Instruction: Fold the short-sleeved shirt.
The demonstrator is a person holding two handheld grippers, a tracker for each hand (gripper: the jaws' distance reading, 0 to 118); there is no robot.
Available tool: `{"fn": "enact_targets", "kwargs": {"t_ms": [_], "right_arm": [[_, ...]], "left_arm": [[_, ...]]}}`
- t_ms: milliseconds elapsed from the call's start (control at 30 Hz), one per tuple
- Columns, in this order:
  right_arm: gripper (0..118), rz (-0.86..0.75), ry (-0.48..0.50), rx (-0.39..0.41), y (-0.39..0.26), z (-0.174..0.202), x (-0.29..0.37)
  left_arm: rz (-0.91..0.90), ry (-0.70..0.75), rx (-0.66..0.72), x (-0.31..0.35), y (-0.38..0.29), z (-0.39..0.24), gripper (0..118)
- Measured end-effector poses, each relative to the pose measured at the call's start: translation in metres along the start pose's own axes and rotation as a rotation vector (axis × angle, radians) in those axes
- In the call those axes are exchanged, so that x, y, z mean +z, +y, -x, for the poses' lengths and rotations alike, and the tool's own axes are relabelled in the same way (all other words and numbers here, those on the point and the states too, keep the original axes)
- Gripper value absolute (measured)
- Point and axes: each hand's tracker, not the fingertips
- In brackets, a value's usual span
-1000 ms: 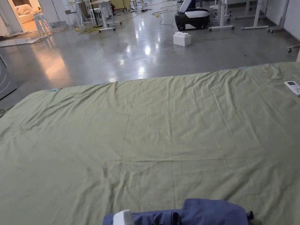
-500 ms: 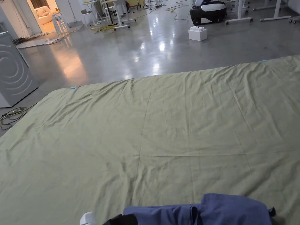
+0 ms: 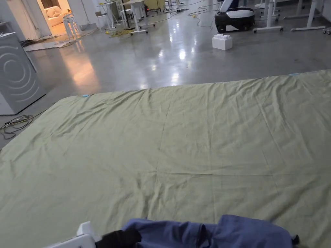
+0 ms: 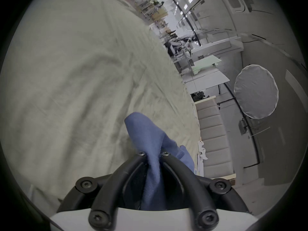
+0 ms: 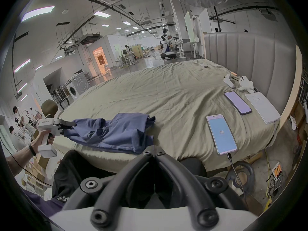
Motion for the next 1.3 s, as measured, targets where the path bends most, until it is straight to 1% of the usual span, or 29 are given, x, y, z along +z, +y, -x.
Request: {"fn": "enact_targets", "kwargs": {"t_ms": [67, 167, 200, 233, 300, 433, 533, 600, 667, 700, 733, 767, 800, 833, 867, 900, 933, 1000, 1033, 1067, 1100, 1133, 1167, 1200, 1267, 1300], "right_arm": [[0, -0.002, 0.026, -0.001, 0.002, 0.002, -0.005], [0, -0.002, 0.06, 0.002, 0.002, 0.003, -0.013], [0, -0.003, 0.063, 0.007, 0.002, 0.005, -0.015], [0, -0.004, 0.068, 0.011, 0.003, 0.008, -0.016], [0, -0.004, 0.082, 0.007, 0.003, 0.01, -0.017], [0, -0.011, 0.088, 0.005, 0.002, 0.014, -0.012], [0, -0.048, 0.072, -0.014, 0.001, 0.014, 0.002], [0, -0.074, 0.064, -0.06, 0.0, 0.009, 0.012], [0, -0.082, 0.056, -0.07, -0.003, 0.003, 0.019], [0, -0.081, 0.035, -0.072, -0.004, 0.001, 0.02], [0, -0.078, 0.017, -0.07, -0.005, -0.002, 0.021], [0, -0.073, 0.009, -0.071, -0.008, -0.006, 0.02], [0, -0.07, 0.008, -0.09, -0.011, -0.011, 0.02], [0, -0.063, 0.019, -0.121, -0.015, -0.016, 0.02], [0, -0.06, 0.028, -0.141, -0.017, -0.019, 0.02], [0, -0.058, 0.032, -0.159, -0.022, -0.022, 0.02], [0, -0.051, 0.037, -0.171, -0.024, -0.025, 0.02], [0, -0.034, 0.042, -0.171, -0.028, -0.027, 0.017], [0, -0.025, 0.04, -0.163, -0.029, -0.027, 0.016], [0, -0.019, 0.038, -0.156, -0.03, -0.027, 0.015], [0, -0.015, 0.039, -0.156, -0.03, -0.028, 0.013], [0, -0.011, 0.041, -0.159, -0.03, -0.028, 0.012], [0, -0.01, 0.046, -0.165, -0.031, -0.029, 0.012], [0, -0.012, 0.048, -0.17, -0.03, -0.029, 0.012], [0, -0.018, 0.045, -0.172, -0.029, -0.028, 0.012], [0, -0.018, 0.042, -0.171, -0.029, -0.027, 0.012]], "left_arm": [[-0.023, 0.08, -0.087, 0.023, 0.012, -0.007, 10], [-0.073, 0.121, -0.118, 0.051, 0.024, -0.018, 10], [-0.09, 0.137, -0.145, 0.056, 0.023, -0.033, 10], [-0.086, 0.154, -0.201, 0.055, 0.019, -0.049, 10], [-0.073, 0.218, -0.297, 0.042, 0.0, -0.087, 10], [0.025, 0.222, -0.466, -0.029, -0.055, -0.149, 10], [0.122, 0.256, -0.606, -0.094, -0.091, -0.173, 10], [0.201, 0.284, -0.635, -0.133, -0.11, -0.183, 10], [0.246, 0.299, -0.641, -0.16, -0.124, -0.187, 11], [0.271, 0.326, -0.667, -0.171, -0.131, -0.189, 16], [0.289, 0.368, -0.705, -0.18, -0.137, -0.191, 22], [0.28, 0.379, -0.728, -0.182, -0.141, -0.193, 29], [0.248, 0.361, -0.734, -0.174, -0.14, -0.195, 34], [0.216, 0.301, -0.725, -0.166, -0.138, -0.198, 34], [0.166, 0.254, -0.69, -0.155, -0.134, -0.202, 54], [0.11, 0.217, -0.664, -0.14, -0.128, -0.205, 69], [0.05, 0.182, -0.646, -0.122, -0.12, -0.207, 75], [-0.035, 0.178, -0.584, -0.099, -0.11, -0.203, 74], [-0.067, 0.194, -0.53, -0.092, -0.106, -0.198, 74], [-0.073, 0.201, -0.47, -0.089, -0.101, -0.19, 70], [-0.065, 0.197, -0.422, -0.09, -0.099, -0.181, 56], [-0.033, 0.172, -0.381, -0.098, -0.098, -0.169, 28], [0.025, 0.155, -0.338, -0.11, -0.1, -0.159, 3], [0.064, 0.12, -0.288, -0.123, -0.103, -0.15, 2], [0.176, -0.044, -0.196, -0.148, -0.116, -0.133, 2], [0.202, -0.038, -0.171, -0.159, -0.125, -0.131, 2]]}}
